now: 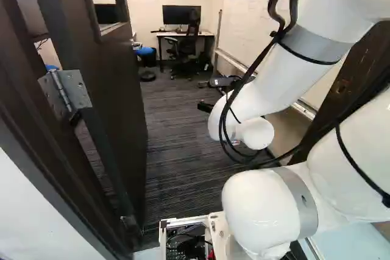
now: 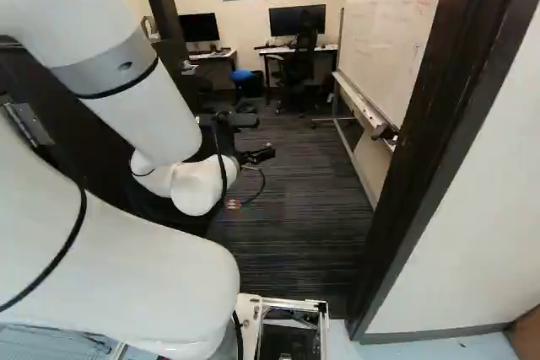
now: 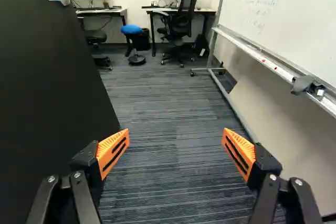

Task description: Open the door and move inside

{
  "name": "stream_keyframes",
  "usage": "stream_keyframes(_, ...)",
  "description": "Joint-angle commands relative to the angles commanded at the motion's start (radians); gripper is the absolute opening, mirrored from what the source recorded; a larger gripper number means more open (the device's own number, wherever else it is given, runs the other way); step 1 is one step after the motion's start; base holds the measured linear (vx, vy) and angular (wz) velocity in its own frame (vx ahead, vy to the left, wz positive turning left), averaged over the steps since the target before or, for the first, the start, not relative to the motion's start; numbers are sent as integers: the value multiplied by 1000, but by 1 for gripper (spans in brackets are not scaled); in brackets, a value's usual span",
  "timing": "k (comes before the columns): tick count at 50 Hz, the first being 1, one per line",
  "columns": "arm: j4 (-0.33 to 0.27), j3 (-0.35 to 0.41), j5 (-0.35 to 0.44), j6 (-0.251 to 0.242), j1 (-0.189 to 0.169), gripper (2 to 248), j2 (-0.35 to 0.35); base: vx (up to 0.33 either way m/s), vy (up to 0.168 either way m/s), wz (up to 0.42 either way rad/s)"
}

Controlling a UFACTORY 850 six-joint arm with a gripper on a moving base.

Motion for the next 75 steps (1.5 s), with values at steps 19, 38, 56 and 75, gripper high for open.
stream_keyframes(19,0,0,0,0,0,247,0,154,-23,160)
stream_keyframes(38,0,0,0,0,0,247,0,152,-13,123)
stream_keyframes(56,0,0,0,0,0,247,0,142,-33,-4)
stream_keyframes(75,0,0,0,0,0,247,0,126,-31,0)
